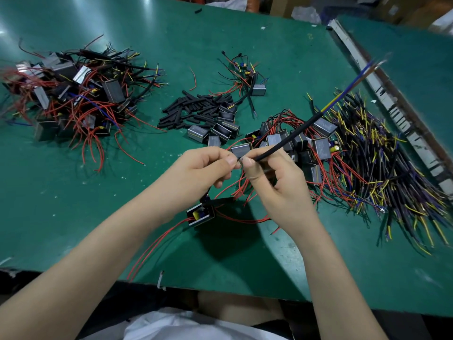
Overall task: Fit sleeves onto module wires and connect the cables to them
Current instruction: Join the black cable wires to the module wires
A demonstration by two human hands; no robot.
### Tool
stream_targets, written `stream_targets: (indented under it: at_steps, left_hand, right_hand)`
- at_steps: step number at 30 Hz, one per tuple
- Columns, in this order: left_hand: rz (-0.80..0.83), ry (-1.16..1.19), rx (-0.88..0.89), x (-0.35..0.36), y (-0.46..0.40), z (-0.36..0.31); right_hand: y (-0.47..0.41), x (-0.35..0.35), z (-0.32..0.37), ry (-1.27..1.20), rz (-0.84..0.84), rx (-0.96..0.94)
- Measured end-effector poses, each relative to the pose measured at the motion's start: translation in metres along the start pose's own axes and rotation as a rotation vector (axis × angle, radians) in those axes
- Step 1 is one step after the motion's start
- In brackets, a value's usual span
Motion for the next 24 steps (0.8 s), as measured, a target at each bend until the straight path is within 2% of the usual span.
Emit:
stream_targets:
  at_steps: [5, 12, 20, 24]
  left_hand:
    - [0.078, 0.154, -0.114, 0.003, 0.001, 0.008]
    - [0.143, 0.318, -0.323, 0.009, 0.000, 0.024]
    - [0.371, 0.496, -0.564, 0.016, 0.003, 0.032]
    - [0.479, 0.569, -0.641, 0.020, 0.003, 0.029]
  right_hand:
    - [0.000, 0.001, -0.001, -0.070, 0.010, 0.018]
    - [0.002, -0.002, 0.003, 0.101, -0.086, -0.156]
    - [-0.002, -0.004, 0.013, 0.216, -0.032, -0.296]
    - [-0.003, -0.004, 0.014, 0.298, -0.015, -0.277]
Point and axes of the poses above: each hand's wrist, its own y-axis away from the middle knuckle, its own x-axis out of the palm, z = x × y, the point moved 8 cm from there along -y, towards the middle knuckle, and after that the axes turned 3 degrees about z, right-handed, at the moved point
